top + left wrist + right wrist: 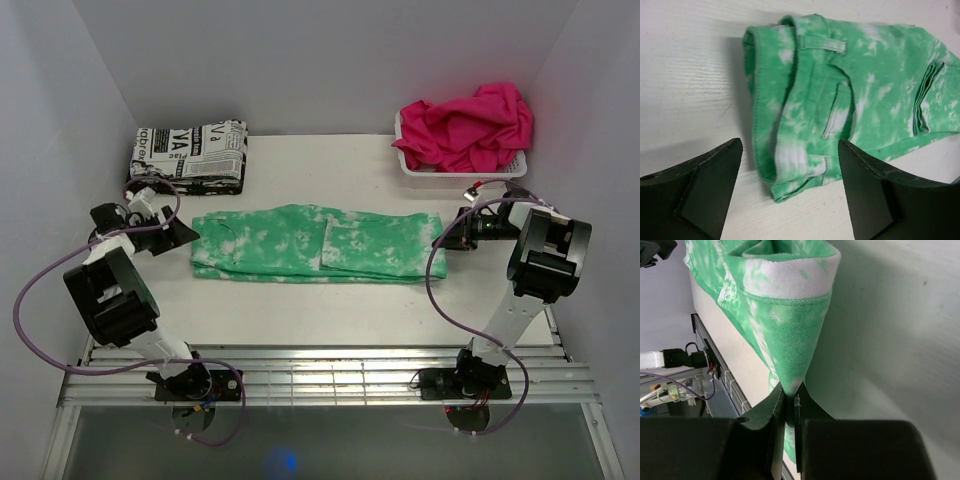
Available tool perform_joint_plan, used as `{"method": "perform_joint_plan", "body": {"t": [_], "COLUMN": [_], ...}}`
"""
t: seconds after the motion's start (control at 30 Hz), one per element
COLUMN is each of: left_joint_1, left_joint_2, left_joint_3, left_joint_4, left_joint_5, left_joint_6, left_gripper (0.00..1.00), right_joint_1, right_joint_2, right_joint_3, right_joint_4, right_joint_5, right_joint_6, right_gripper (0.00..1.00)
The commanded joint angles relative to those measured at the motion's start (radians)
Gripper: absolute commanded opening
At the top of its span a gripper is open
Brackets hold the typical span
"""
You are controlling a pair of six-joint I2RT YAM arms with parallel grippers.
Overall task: Fold and stack the trousers
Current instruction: Fold the trousers
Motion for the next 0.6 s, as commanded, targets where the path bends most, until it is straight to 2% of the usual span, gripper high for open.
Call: {"method": "perform_joint_plan", "body": {"t": [0.0,0.03,0.07,0.23,0.4,0.57], "left_joint_1": [0.000,-0.002,-0.002,-0.019,-0.045,-0.063], "left_joint_2": [0.027,0.062,0.082,0.174,0.211,0.257], "left_joint_3": [-0.012,-0.014,-0.012,-0.032,-0.043,-0.049], "left_joint_4": [-0.033,-0.028,-0.022,0.041,0.096,0.105], "left_joint_5": [0.036,0.049,0.062,0.122,0.142,0.202], "left_joint_6": [0.089,0.073,0.070,0.018,-0.016,-0.040], "left_gripper": [0.88,0.88,0.97,0.97,0.82,0.67], "right_joint_1": [-0.034,-0.037,-0.038,-0.045,-0.043,-0.028], "right_joint_2": [-0.047,-0.044,-0.036,-0.044,-0.042,-0.029], "right_joint_3": [0.076,0.090,0.122,0.239,0.344,0.401], "right_joint_4": [-0.249,-0.275,-0.328,-0.445,-0.526,-0.533], "right_joint_5": [0.022,0.025,0.023,-0.062,-0.210,-0.317], "right_joint_6": [-0.190,-0.230,-0.247,-0.299,-0.293,-0.245], "right_gripper": [0.08,0.08,0.08,0.08,0.08,0.08]}}
